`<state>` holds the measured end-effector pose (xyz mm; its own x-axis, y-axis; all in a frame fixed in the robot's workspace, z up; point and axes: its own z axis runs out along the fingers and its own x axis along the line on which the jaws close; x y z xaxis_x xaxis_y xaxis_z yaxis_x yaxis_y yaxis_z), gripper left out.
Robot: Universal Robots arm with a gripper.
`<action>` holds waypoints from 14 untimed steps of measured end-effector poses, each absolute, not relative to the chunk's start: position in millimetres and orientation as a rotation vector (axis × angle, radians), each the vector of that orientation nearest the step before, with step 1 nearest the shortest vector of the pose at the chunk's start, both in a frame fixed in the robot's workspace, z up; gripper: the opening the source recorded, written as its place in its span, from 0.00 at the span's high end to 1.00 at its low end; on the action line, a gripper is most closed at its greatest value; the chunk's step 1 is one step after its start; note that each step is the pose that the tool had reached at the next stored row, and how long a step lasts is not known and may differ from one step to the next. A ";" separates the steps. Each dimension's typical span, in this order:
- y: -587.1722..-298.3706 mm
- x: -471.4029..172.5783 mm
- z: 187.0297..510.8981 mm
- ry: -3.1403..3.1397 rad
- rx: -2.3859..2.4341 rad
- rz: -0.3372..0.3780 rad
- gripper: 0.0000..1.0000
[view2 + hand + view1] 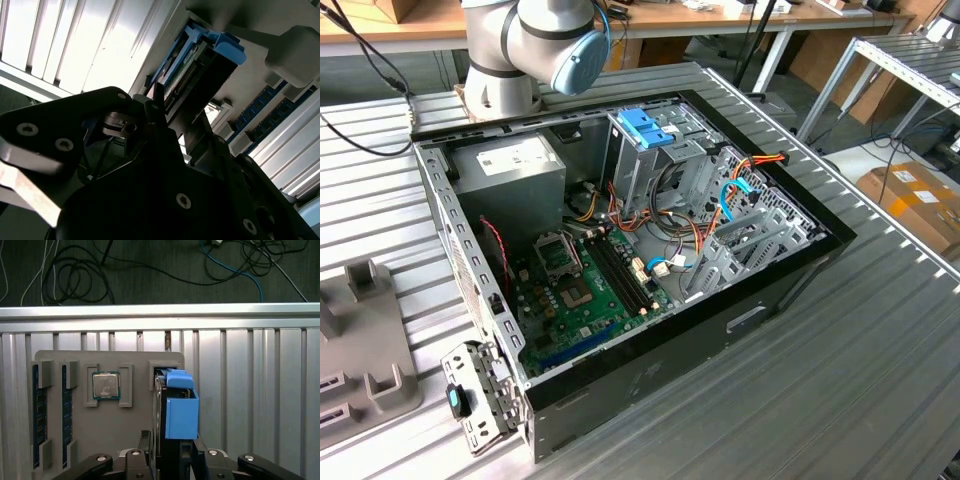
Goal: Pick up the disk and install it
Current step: 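Pick up the disk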
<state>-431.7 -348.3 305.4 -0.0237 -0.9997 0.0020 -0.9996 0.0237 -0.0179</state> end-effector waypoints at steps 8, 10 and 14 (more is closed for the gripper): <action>-348.3 -431.7 305.4 2.239 -2.187 -0.022 0.65; -348.3 -431.7 305.4 2.239 -2.187 -0.022 0.65; -348.3 -431.7 305.4 2.239 -2.187 -0.022 0.65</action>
<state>-431.7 -348.3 305.4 -0.0235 -0.9997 0.0020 -0.9996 0.0234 -0.0179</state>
